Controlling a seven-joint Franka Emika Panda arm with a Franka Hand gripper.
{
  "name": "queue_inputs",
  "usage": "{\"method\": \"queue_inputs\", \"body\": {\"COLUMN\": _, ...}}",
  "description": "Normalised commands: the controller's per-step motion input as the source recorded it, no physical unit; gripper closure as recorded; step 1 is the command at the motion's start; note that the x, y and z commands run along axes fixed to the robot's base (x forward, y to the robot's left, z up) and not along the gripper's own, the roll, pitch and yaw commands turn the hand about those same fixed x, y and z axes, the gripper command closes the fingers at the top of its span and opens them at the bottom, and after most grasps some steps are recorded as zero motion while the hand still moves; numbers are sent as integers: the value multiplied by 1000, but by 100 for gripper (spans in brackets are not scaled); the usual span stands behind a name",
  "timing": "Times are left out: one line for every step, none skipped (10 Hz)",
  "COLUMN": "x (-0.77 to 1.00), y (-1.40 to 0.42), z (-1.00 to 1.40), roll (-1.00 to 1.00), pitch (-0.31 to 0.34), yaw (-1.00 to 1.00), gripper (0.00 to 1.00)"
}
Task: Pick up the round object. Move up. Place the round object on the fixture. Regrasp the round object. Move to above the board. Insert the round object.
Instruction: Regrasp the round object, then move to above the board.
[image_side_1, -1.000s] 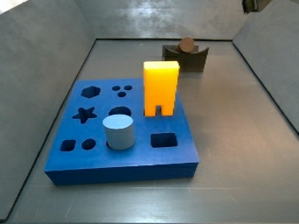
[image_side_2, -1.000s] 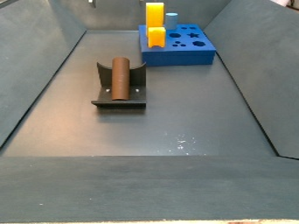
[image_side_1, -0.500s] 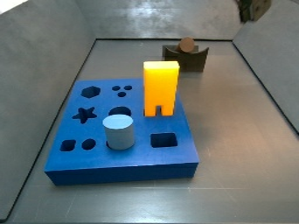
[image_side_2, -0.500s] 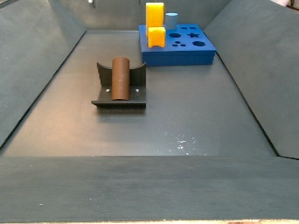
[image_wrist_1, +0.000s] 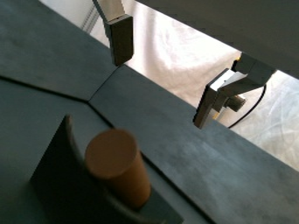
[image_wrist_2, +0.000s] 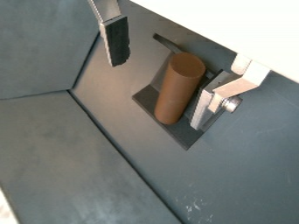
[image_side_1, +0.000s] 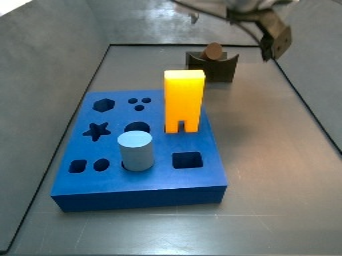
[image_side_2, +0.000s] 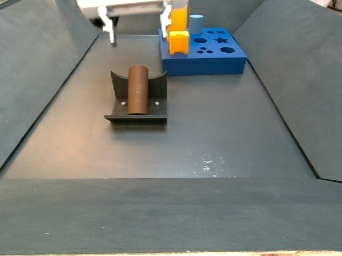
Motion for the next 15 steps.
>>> {"method": "queue_inputs", "body": {"x": 94, "y": 42, "z": -1000, "roll": 117, "pitch": -212, "yaw": 76, "gripper": 0}}
{"method": "queue_inputs", "body": {"x": 100, "y": 38, "z": -1000, "roll": 116, "pitch": -197, "yaw": 35, "gripper": 0}}
{"method": "queue_inputs", "body": {"x": 112, "y": 35, "z": -1000, "roll": 113, "pitch": -176, "yaw": -7, "gripper": 0}}
{"method": "queue_inputs", "body": {"x": 119, "y": 29, "z": -1000, "roll": 110, "pitch": -151, "yaw": -31, "gripper": 0}}
{"method": "queue_inputs", "body": {"x": 102, "y": 22, "z": -865, "roll": 110, "pitch": -123, "yaw": -44, "gripper": 0}}
{"method": "queue_inputs", "body": {"x": 90, "y": 12, "z": -682, "roll": 104, "pitch": -87, "yaw": -51, "gripper": 0}}
{"method": "queue_inputs", "body": {"x": 77, "y": 8, "z": -545, "roll": 103, "pitch": -53, "yaw": -49, "gripper": 0}}
{"method": "queue_inputs", "body": {"x": 72, "y": 5, "z": -368, "roll": 102, "pitch": -35, "yaw": -36, "gripper": 0}}
{"method": "queue_inputs", "body": {"x": 72, "y": 5, "z": -240, "roll": 102, "pitch": -10, "yaw": -22, "gripper": 0}}
{"method": "queue_inputs", "body": {"x": 25, "y": -3, "z": -185, "roll": 91, "pitch": 18, "yaw": -16, "gripper": 0}}
{"method": "queue_inputs", "body": {"x": 12, "y": -4, "z": -173, "roll": 94, "pitch": 17, "yaw": -12, "gripper": 0}}
{"method": "queue_inputs", "body": {"x": 12, "y": -3, "z": -172, "roll": 94, "pitch": 17, "yaw": -7, "gripper": 0}}
{"method": "queue_inputs", "body": {"x": 12, "y": -3, "z": -172, "roll": 94, "pitch": 17, "yaw": -3, "gripper": 0}}
{"method": "queue_inputs", "body": {"x": 0, "y": 0, "z": -833, "roll": 0, "pitch": 0, "yaw": 0, "gripper": 100}}
{"method": "queue_inputs", "body": {"x": -328, "y": 315, "z": 1000, "roll": -147, "pitch": -144, "yaw": 291, "gripper": 100}}
